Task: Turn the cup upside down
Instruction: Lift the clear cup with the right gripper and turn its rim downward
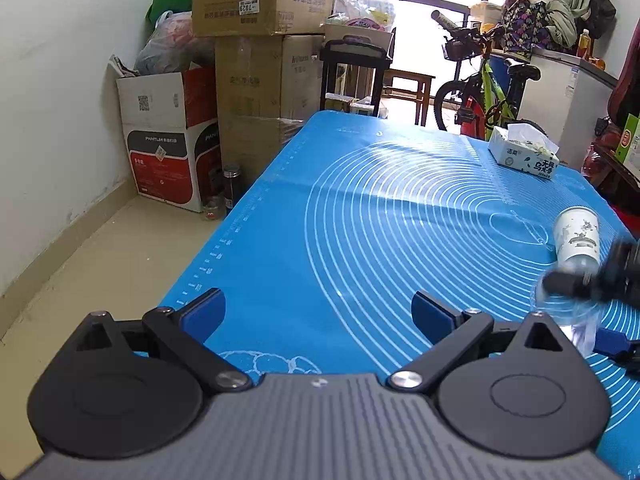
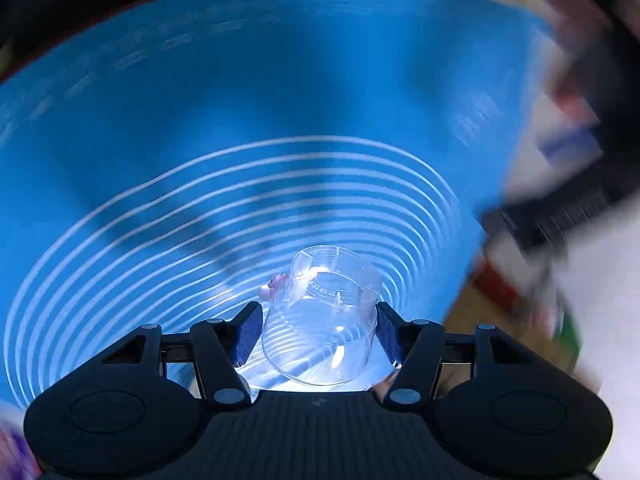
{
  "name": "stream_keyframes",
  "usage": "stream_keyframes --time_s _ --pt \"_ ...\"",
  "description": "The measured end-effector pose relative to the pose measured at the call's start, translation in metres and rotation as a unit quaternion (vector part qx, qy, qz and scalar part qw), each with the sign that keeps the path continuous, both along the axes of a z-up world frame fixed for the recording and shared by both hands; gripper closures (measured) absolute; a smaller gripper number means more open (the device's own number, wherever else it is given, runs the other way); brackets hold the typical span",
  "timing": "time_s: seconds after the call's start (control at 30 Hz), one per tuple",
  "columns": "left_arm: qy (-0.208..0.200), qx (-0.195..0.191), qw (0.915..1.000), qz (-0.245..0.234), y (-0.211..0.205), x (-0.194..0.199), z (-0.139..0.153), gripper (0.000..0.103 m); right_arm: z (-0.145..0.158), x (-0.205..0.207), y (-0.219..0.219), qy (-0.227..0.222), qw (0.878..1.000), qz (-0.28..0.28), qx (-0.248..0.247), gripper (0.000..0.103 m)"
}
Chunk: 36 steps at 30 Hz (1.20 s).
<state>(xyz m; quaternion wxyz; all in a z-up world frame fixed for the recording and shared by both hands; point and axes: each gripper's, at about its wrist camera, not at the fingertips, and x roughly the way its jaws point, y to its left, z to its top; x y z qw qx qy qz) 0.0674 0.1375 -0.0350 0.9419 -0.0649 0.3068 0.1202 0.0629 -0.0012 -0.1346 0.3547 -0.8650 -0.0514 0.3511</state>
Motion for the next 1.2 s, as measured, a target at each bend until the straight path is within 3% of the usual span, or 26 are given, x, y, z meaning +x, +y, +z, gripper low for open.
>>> stream_keyframes --time_s 0.1,0.17,0.27,0.33,0.43,0.57,0.67,0.8,0.87,0.9,0.97,1.07,1.2 --pt "-0.002 0.003 1.0 -0.004 -0.004 0.001 0.002 0.005 0.014 0.002 0.005 0.018 0.992 -0.065 0.102 0.045" --pt "-0.003 0.003 1.0 -0.007 -0.006 0.003 0.003 0.005 0.024 0.009 0.004 0.025 0.98 -0.107 0.165 0.045" --pt "-0.004 0.003 0.9999 -0.013 -0.011 0.004 0.004 0.005 0.045 0.015 -0.002 0.042 0.946 -0.177 0.268 0.045" --pt "-0.004 0.004 0.9998 -0.018 -0.015 0.005 0.004 0.005 0.054 0.021 -0.01 0.056 0.909 -0.222 0.348 0.045" --pt "-0.004 0.008 0.9996 -0.027 -0.022 0.007 0.005 0.005 0.083 0.028 -0.027 0.089 0.835 -0.283 0.464 0.045" --pt "-0.003 0.017 0.9991 -0.04 -0.033 0.01 0.006 0.005 0.107 0.035 -0.068 0.106 0.737 -0.333 0.578 0.045" --pt "-0.004 0.022 0.9987 -0.047 -0.041 0.011 0.007 0.005 0.109 0.036 -0.098 0.127 0.646 -0.376 0.652 0.045" --pt "-0.002 0.026 0.9981 -0.056 -0.051 0.012 0.007 0.005 0.089 0.044 -0.129 0.163 0.524 -0.429 0.718 0.045" --pt "-0.001 0.028 0.9978 -0.061 -0.055 0.012 0.007 0.005 0.081 0.037 -0.151 0.183 0.472 -0.451 0.735 0.045" --pt "0.0 0.029 0.9976 -0.062 -0.057 0.012 0.006 0.005 0.074 0.042 -0.157 0.186 0.457 -0.46 0.738 0.045" --pt "0.002 0.032 0.9974 -0.065 -0.061 0.012 0.006 0.005 0.061 0.047 -0.16 0.186 0.441 -0.477 0.737 0.045" --pt "0.003 0.034 0.9971 -0.068 -0.064 0.012 0.005 0.005 0.047 0.051 -0.163 0.194 0.425 -0.499 0.73 0.045" --pt "0.005 0.035 0.997 -0.068 -0.068 0.012 0.005 0.005 0.033 0.064 -0.151 0.207 0.416 -0.519 0.717 0.045"
